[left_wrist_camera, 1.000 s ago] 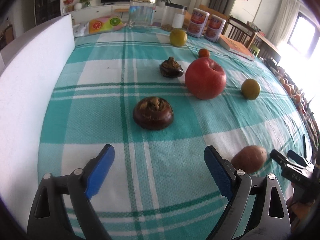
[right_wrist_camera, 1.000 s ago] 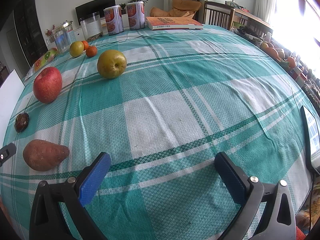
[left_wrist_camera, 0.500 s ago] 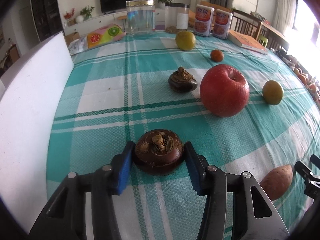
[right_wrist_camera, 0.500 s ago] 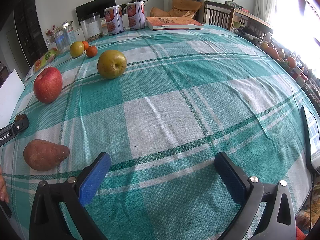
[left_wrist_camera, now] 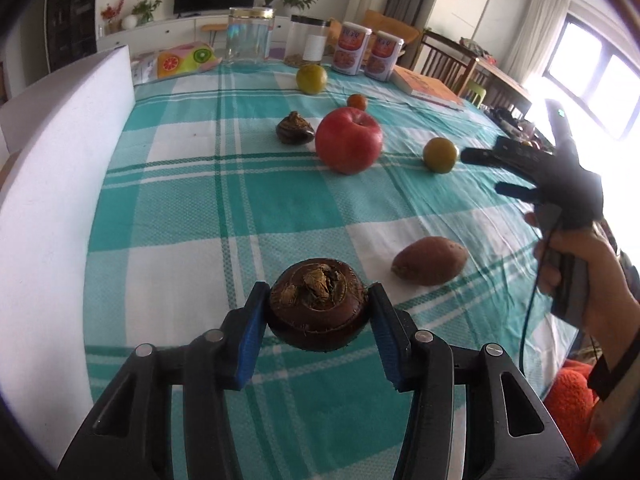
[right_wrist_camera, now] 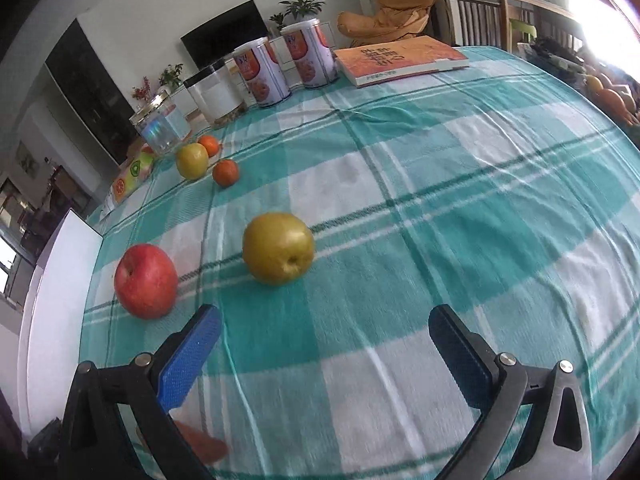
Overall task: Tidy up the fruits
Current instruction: 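Carry the brown root into the box with the left tool while the right tool drops the yellow pear there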
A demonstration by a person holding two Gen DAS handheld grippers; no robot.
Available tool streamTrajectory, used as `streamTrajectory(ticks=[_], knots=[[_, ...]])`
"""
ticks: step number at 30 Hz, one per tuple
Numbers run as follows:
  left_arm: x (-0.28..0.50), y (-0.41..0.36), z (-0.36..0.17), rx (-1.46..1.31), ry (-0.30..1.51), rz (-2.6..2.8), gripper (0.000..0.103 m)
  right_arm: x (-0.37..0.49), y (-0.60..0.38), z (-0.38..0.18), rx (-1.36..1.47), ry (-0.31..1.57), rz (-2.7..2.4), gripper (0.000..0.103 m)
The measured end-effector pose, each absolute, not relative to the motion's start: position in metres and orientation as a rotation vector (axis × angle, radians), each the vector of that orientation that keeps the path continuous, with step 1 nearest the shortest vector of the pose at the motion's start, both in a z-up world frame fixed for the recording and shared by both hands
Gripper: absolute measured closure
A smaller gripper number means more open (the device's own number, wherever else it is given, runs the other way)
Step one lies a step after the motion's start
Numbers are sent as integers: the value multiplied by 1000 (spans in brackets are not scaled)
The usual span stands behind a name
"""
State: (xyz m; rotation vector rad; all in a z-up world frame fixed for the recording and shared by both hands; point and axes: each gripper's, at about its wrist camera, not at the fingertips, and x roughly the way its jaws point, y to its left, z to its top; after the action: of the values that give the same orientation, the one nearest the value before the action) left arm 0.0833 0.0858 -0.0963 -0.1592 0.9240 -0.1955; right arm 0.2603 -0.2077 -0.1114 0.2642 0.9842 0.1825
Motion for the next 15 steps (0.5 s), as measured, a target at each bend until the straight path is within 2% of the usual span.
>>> streamTrajectory(ticks=[2,4,5,6,8,15], knots=[[75,85,-93,-162,925,-207,51,281,-197,-117,260,1014,204,1],[68,87,-92,-167,929,-214,51,294,-191,-123,263,1039,209,9],[66,88,-91,-166,931,-215,51,299,-190,-127,270,1058,208,25],[62,88,-91,-164,932,-217,51,302,-190,-132,285,1083,217,47],[58,90,-90,-162,935,-218,51,300,-193,-130,301,1072,229,53],[38,94,-80,-196,916,-263,51,244,-224,-98,388,978,256,53]])
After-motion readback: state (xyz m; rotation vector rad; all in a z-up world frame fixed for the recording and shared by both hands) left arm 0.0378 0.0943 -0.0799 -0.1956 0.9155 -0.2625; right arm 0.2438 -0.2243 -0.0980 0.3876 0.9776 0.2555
